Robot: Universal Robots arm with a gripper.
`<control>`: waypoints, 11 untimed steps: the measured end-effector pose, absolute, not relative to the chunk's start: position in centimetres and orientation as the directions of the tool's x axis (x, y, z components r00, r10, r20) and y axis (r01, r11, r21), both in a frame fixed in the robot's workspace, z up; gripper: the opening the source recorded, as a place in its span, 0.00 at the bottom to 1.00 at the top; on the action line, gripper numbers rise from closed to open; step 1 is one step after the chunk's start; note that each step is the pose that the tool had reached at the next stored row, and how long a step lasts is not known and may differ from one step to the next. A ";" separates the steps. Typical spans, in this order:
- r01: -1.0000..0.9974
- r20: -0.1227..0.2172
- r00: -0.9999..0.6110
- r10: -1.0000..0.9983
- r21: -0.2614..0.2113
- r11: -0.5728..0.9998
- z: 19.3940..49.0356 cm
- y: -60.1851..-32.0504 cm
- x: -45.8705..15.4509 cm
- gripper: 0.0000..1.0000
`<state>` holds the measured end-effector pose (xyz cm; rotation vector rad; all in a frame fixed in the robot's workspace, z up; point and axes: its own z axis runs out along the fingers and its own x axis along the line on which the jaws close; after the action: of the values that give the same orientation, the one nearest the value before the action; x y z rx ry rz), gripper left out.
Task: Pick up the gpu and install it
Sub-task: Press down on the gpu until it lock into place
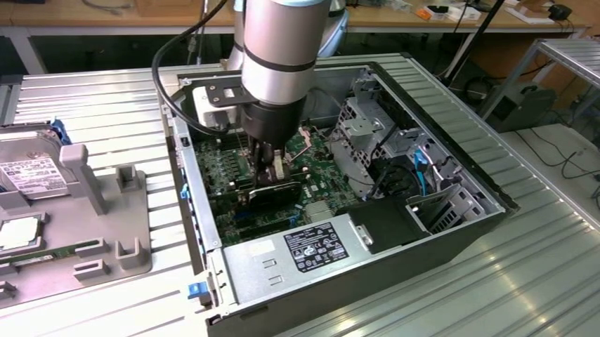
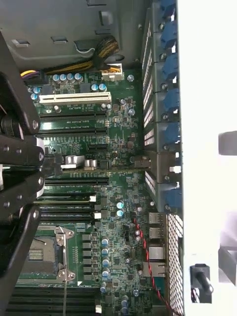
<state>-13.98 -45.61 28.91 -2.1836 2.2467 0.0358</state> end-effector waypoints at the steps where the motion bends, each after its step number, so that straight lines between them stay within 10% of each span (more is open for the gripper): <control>1: -1.000 -0.022 -0.028 -0.999 0.011 0.028 29.1 -45.6 -14.0 0.11; 11: -1.000 -0.022 -0.029 -0.999 0.011 0.028 29.6 -45.6 -15.9 0.11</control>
<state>-15.87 -45.61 29.63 -2.1838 2.2468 0.0357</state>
